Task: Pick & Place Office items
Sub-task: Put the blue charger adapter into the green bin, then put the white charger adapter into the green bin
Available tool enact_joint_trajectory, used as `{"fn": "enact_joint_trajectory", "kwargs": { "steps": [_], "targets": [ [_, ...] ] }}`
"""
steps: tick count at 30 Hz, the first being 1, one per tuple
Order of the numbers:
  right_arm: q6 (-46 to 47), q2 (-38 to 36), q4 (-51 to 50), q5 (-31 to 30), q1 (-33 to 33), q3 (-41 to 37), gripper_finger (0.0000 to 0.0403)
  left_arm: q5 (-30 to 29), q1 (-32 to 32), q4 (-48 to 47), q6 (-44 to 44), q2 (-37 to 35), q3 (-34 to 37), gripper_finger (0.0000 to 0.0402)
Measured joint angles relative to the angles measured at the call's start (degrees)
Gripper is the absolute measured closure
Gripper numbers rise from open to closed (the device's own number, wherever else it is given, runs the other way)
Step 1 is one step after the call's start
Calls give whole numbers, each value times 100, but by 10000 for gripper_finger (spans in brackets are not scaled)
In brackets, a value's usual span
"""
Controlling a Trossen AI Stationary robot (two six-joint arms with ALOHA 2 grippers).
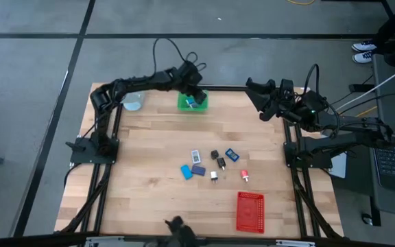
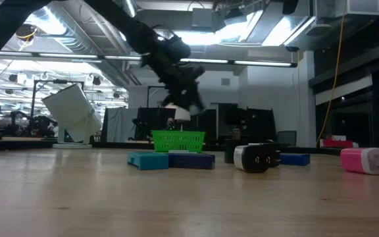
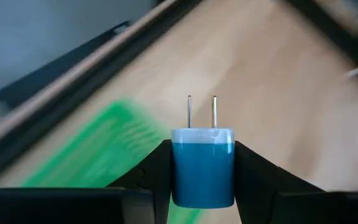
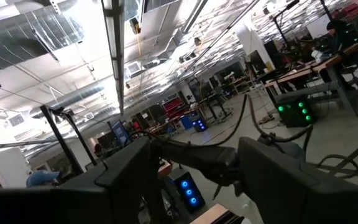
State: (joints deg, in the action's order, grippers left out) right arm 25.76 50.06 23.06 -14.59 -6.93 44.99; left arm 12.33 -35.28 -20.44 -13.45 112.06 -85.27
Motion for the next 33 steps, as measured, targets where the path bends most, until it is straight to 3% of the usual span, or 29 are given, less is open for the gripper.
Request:
{"fn": "enact_joint_trajectory", "kwargs": {
  "steps": [5,12,20,25,31,33],
  "targets": [
    [0,2,-3,-132,-74,0,152,-114,-360,-951,677,-5,2,280],
    [48,1,-3,-151,-202,0,152,-56,-449,-798,1099,29,2,276],
    [61,2,-1,-299,-242,0,152,-44,-362,-491,1127,29,2,169],
    [61,2,-1,-297,-242,0,152,-27,-210,-368,1165,29,2,146],
    [59,1,-3,-278,-242,0,152,932,277,-353,869,-32,2,155],
    [59,0,-3,-253,-242,0,152,917,590,-509,1102,-100,2,161]
  ]
}}
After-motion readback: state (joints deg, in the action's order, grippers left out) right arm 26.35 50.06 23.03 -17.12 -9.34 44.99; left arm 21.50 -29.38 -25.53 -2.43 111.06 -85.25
